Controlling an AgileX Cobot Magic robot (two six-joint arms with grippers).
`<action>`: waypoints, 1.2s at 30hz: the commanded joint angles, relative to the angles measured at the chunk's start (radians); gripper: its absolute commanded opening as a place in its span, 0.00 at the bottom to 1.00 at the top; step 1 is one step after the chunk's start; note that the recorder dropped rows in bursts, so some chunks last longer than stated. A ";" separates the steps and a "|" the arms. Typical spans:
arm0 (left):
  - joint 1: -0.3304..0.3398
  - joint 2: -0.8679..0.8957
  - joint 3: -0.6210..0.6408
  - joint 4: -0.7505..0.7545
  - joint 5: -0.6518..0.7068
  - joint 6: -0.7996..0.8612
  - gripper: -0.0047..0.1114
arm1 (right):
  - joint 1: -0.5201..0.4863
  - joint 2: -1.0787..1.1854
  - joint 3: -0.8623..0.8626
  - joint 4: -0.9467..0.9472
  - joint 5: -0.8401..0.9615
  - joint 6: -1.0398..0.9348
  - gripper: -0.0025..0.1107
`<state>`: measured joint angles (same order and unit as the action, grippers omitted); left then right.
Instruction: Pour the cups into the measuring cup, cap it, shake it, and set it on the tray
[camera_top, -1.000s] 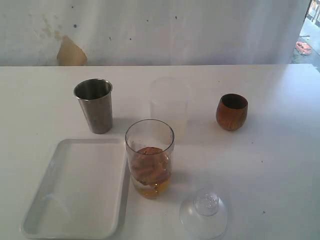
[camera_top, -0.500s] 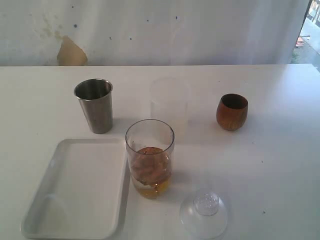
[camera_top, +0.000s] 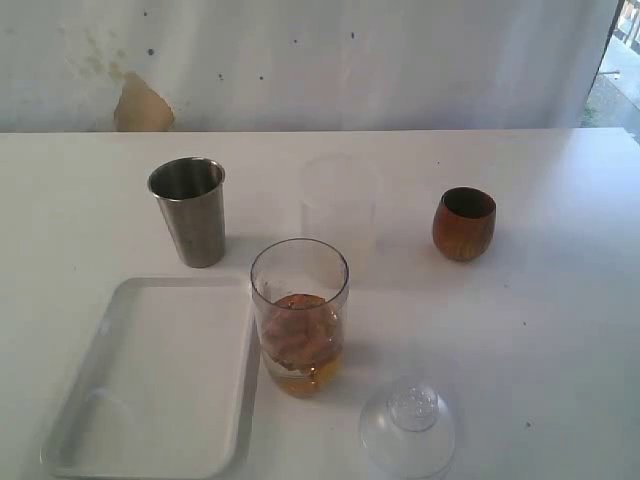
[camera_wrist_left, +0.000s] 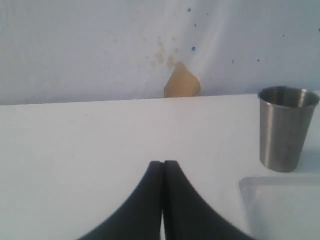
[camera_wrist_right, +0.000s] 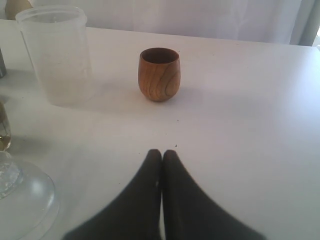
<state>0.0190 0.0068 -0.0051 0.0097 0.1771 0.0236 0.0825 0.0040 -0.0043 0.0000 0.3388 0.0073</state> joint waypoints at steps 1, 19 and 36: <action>0.003 -0.007 0.005 -0.010 -0.052 -0.074 0.04 | -0.005 -0.004 0.004 0.000 -0.002 0.000 0.02; 0.004 -0.007 0.005 0.049 0.039 -0.056 0.04 | -0.005 -0.004 0.004 0.000 -0.002 0.000 0.02; 0.004 -0.007 0.005 0.049 0.025 -0.045 0.04 | -0.005 -0.004 0.004 0.000 -0.002 0.000 0.02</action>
<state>0.0190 0.0043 -0.0051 0.0542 0.2165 -0.0197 0.0825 0.0040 -0.0043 0.0000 0.3388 0.0073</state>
